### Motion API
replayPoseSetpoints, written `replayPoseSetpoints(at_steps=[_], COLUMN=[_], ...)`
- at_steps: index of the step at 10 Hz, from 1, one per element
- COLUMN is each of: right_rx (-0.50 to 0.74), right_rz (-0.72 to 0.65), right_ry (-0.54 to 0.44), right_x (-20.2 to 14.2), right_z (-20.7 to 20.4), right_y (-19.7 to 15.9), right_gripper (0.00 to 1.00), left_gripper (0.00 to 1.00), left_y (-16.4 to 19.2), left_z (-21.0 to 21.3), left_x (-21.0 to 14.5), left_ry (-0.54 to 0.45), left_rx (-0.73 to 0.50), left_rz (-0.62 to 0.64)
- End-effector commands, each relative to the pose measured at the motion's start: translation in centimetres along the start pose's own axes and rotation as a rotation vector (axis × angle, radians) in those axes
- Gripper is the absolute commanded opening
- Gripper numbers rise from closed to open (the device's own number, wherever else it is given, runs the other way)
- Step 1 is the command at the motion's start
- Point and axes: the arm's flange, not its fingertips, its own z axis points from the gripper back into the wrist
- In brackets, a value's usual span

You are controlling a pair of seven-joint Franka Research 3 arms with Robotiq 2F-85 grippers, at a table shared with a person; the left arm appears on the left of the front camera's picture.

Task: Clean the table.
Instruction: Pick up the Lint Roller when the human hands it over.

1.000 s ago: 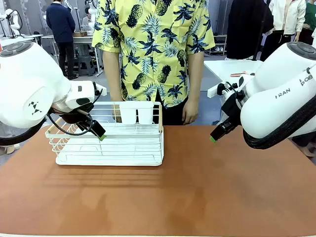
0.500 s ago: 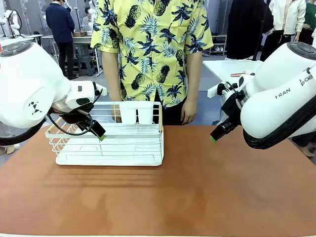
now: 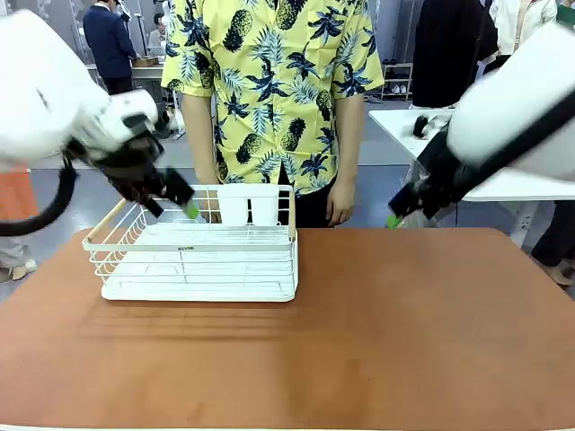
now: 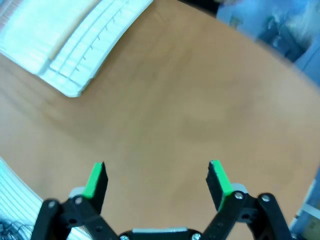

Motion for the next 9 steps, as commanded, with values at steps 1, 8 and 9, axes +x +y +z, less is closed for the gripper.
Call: replayPoseSetpoints(at_steps=[1,8,9], right_rx=[0.218,0.785,0.855], right_rz=[-0.235,-0.825,-0.821], right_ry=[0.014,0.007,0.013], right_x=[1.3,-5.8,-7.6], right_z=[5.5,13.8,14.4], right_y=[-5.1,-22.5,-25.2], right_gripper=[1.00,1.00,1.00], left_gripper=[1.00,1.00,1.00], left_y=[4.9,20.9,23.1], left_z=[5.4,16.4,17.1], left_x=[0.8,-8.9,-10.4], left_ry=[0.032,-0.106,-0.106], left_rx=[-0.269,-0.796,-0.796], left_rz=[0.183,0.569,0.572])
